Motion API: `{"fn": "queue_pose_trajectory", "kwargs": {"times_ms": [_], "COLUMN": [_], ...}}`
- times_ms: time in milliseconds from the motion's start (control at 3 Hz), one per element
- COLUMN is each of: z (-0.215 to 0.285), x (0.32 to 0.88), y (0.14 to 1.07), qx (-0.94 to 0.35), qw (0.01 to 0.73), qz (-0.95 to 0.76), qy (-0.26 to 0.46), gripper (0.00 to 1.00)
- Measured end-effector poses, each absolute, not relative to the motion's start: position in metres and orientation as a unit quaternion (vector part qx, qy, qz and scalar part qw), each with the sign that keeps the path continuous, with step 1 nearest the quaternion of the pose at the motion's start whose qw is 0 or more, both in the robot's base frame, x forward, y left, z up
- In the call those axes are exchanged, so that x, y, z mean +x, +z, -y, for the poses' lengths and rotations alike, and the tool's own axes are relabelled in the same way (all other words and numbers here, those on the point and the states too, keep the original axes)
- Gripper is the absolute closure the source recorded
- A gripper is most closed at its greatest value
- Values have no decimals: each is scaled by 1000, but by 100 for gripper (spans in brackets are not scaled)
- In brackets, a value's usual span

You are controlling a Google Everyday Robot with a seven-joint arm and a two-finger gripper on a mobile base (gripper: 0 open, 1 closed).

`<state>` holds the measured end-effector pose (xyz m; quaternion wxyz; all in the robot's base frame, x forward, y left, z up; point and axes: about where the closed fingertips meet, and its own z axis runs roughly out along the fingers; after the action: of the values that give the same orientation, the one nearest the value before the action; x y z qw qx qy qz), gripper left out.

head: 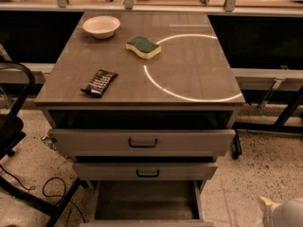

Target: Close bottom drawer

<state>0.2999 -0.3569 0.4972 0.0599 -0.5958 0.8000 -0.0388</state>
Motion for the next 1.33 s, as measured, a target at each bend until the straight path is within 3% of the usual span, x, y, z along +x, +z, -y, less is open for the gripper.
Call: {"fn": "queue_pose_trajectory", "kwargs": {"times_ms": [333, 1000, 1333], "z": [344, 311, 298], "x": [298, 285, 284], "y": [488, 383, 322], "qx": [-620, -672, -687], "qw": [71, 58, 36], "qz": [-779, -738, -726], "qy": [-65, -16, 10], "gripper": [0, 0, 13]}}
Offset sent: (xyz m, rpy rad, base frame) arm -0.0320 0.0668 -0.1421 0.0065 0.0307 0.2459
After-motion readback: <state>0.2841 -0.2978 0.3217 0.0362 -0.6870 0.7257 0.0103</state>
